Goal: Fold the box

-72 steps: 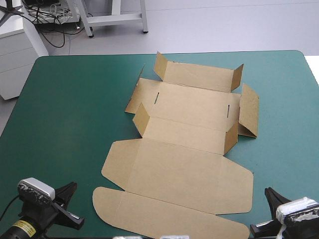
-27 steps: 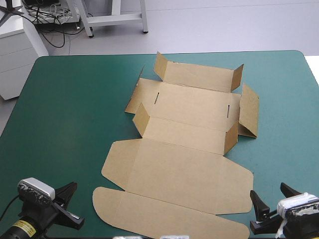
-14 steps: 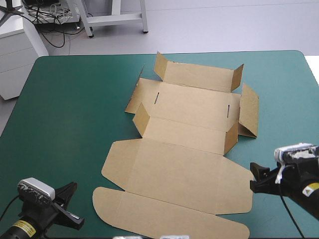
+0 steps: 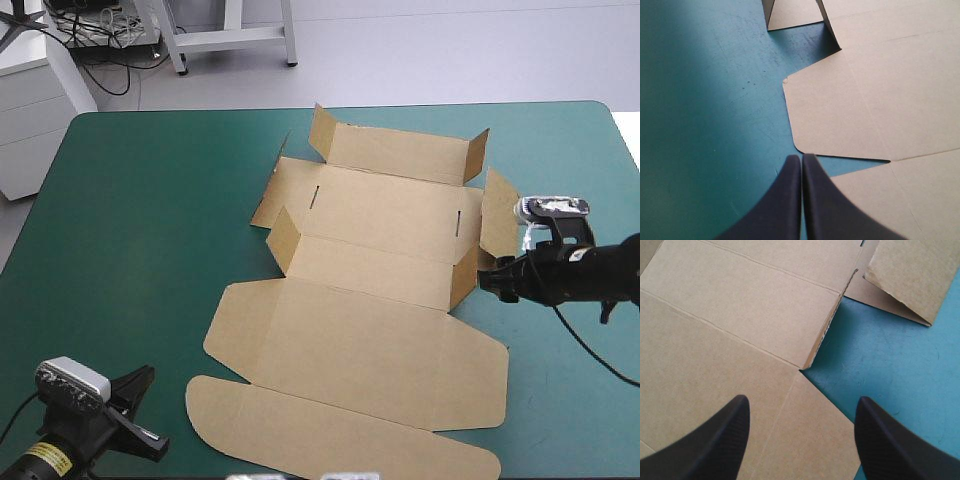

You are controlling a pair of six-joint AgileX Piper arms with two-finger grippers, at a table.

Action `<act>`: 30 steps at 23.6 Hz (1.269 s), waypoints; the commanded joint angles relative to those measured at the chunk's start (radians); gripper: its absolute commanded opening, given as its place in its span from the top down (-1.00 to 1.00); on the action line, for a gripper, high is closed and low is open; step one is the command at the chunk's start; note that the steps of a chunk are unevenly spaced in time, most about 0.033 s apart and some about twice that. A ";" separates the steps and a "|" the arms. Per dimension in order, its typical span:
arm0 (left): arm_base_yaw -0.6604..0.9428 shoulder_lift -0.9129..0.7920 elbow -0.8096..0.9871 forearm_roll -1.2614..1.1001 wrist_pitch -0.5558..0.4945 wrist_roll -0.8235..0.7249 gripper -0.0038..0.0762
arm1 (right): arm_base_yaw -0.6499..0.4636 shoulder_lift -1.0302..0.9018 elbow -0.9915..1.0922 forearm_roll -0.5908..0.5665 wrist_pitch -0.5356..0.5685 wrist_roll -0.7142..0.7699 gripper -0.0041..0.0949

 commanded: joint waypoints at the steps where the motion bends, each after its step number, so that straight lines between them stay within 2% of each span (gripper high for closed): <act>1: -0.005 0.013 -0.034 -0.012 -0.068 -0.004 0.93 | 0.008 0.077 -0.077 0.044 -0.015 -0.009 -0.21; 5: -0.005 0.013 -0.034 -0.012 -0.068 -0.004 0.93 | 0.077 0.174 -0.119 0.009 -0.018 -0.009 -0.21; 7: -0.005 0.013 -0.034 -0.012 -0.068 -0.004 0.93 | 0.141 0.239 -0.157 -0.101 -0.028 0.042 -0.21; 8: -0.005 0.013 -0.034 -0.012 -0.068 -0.004 0.93 | 0.178 0.278 -0.185 -0.187 -0.031 0.116 -0.21; 10: -0.005 0.013 -0.034 -0.012 -0.068 -0.004 0.93 | 0.202 0.331 -0.214 -0.284 -0.018 0.223 -0.20; 18: -0.005 0.013 -0.034 -0.010 -0.068 -0.004 0.93 | 0.206 0.479 -0.231 -0.210 -0.043 0.256 -0.15; 27: -0.005 0.013 -0.034 -0.008 -0.068 -0.004 0.93 | 0.206 0.515 -0.233 -0.210 -0.046 0.256 0.34; 30: -0.005 0.013 -0.034 -0.008 -0.068 -0.004 0.93 | 0.206 0.516 -0.233 -0.210 -0.035 0.252 0.61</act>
